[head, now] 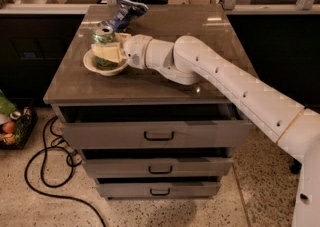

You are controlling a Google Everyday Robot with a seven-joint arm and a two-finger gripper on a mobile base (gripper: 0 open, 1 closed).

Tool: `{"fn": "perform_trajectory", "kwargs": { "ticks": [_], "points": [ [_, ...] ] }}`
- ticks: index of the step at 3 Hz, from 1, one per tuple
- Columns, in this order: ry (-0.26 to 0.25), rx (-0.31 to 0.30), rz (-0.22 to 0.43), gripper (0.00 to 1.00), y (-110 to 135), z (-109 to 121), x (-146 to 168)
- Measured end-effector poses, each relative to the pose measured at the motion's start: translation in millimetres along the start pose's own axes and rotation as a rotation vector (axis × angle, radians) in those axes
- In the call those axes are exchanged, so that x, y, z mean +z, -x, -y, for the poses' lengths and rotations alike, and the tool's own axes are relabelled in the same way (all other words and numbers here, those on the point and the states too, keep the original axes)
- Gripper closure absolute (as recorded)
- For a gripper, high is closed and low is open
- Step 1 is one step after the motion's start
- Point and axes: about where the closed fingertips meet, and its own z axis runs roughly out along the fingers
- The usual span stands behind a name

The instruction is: Place green can into paper bowl

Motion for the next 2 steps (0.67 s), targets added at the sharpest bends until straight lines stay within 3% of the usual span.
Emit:
{"fn": "perform_trajectory", "kwargs": {
  "ticks": [1,2],
  "points": [
    [0.004,0.000,0.000,0.12,0.3,-1.9,2.1],
    [0.008,0.000,0.001,0.00,0.7,-3.7,4.0]
  ]
}}
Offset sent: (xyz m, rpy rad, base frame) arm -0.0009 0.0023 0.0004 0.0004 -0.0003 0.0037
